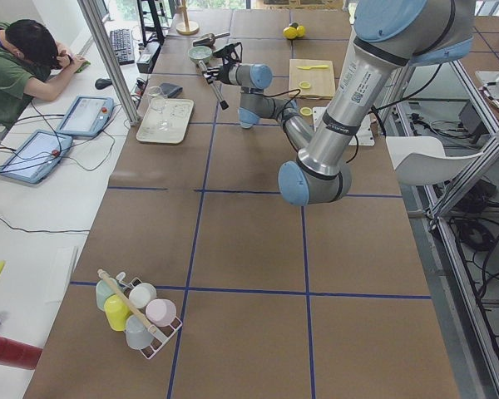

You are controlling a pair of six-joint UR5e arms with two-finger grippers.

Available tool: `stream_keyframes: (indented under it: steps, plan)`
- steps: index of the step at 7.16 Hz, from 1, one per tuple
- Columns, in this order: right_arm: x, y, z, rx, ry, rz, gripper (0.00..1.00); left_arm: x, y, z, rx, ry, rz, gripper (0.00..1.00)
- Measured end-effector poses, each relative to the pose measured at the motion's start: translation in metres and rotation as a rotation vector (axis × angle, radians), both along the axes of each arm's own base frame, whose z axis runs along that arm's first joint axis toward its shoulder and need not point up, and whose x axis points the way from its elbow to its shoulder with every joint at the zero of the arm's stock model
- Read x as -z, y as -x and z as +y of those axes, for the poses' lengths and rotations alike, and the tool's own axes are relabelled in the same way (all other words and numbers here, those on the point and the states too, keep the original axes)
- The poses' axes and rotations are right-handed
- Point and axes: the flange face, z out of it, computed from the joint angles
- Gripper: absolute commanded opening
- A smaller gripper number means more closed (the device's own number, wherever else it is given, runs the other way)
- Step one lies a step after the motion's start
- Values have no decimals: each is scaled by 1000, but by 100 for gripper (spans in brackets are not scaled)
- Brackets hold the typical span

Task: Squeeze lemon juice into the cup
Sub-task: 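Lift the muddler out of the cup and carry it back with the left gripper, then lay the muddler down on the table, open the left gripper and withdraw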

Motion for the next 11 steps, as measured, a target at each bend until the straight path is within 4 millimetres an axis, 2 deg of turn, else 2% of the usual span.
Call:
stream_keyframes:
  steps: [3,5,8,10,11]
  plan:
    - [0,0,0,1,0,0,100,-59,25,-42,-123,271,-283,0]
    - [0,0,0,2,-1,0,100,-106,46,-55,-125,480,-404,0]
    - [-8,0,-3,0,-31,2,100,-204,77,-49,-99,799,-372,0]
    - [-12,0,-5,-1,-36,3,100,-270,99,-36,-72,901,-422,0]
    - [-12,0,-5,-1,-38,4,100,-292,106,-30,-65,932,-443,0]
